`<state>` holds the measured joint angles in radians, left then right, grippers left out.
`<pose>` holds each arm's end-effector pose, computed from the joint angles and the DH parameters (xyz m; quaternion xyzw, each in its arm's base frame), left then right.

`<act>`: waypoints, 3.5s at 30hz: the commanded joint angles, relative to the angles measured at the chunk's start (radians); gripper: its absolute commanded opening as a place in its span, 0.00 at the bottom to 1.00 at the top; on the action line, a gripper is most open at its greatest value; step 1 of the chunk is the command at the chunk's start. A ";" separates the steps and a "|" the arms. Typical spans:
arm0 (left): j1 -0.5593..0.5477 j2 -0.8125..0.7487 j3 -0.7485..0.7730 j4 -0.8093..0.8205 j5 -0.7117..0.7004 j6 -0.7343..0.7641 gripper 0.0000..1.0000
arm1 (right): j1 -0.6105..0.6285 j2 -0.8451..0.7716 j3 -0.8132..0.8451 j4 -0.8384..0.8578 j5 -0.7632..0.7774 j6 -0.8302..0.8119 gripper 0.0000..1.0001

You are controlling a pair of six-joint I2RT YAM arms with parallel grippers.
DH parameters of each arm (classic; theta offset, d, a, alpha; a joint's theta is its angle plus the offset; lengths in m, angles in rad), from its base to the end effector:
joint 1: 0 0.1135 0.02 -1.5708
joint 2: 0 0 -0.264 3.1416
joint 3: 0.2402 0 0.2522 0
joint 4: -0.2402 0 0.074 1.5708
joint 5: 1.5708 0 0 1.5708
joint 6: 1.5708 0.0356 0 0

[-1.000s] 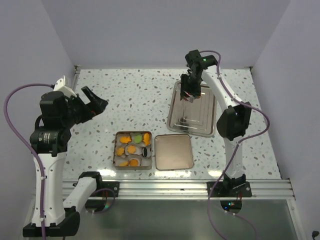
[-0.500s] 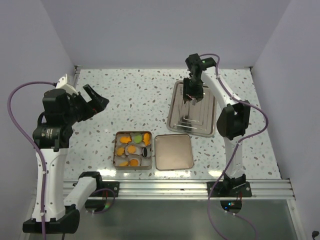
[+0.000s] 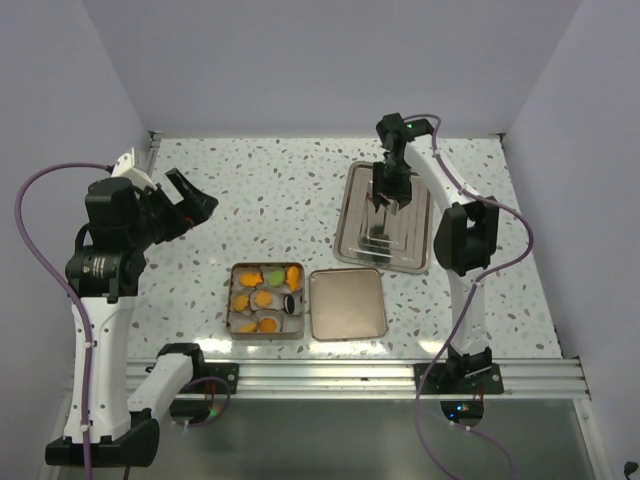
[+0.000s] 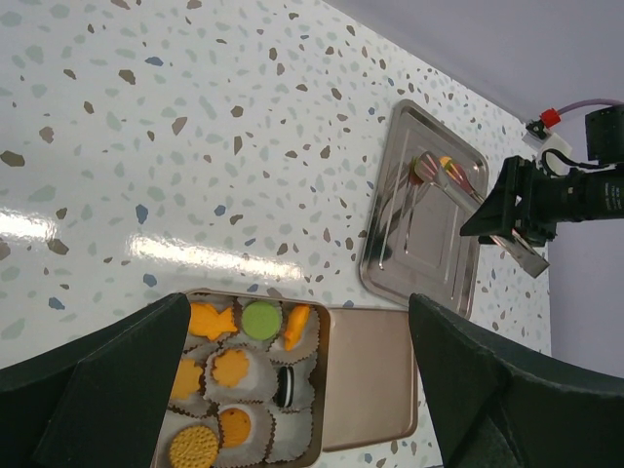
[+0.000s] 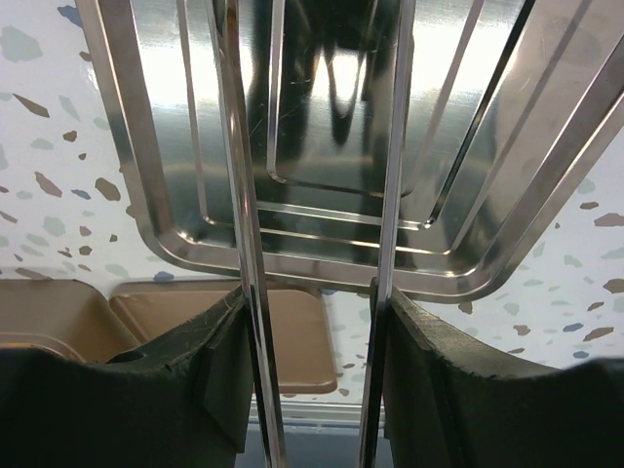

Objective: Pack the cookies

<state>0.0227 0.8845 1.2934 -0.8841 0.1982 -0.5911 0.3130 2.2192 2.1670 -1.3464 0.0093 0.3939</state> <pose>0.1506 -0.0036 0.4204 -0.2075 0.8254 -0.2264 0.4738 0.4244 0.1370 0.2631 0.0407 0.9955 0.0254 0.0823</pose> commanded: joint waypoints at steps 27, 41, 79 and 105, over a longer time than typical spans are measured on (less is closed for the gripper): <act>-0.006 -0.053 0.003 0.004 -0.003 -0.029 1.00 | 0.011 -0.206 -0.071 -0.149 -0.006 -0.017 0.40; -0.006 -0.082 -0.005 -0.019 0.009 -0.027 1.00 | 0.343 -0.472 -0.291 -0.089 -0.175 0.112 0.36; -0.006 -0.225 -0.071 -0.090 -0.011 -0.053 1.00 | 0.859 -0.667 -0.743 0.196 -0.275 0.388 0.38; -0.006 -0.202 -0.077 -0.062 -0.029 -0.035 1.00 | 0.761 -0.696 -0.609 0.052 -0.137 0.343 0.49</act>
<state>0.0227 0.6773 1.2251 -0.9726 0.1822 -0.6353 1.1358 1.5513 1.4937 -1.2430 -0.1940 0.7654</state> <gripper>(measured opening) 0.997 0.494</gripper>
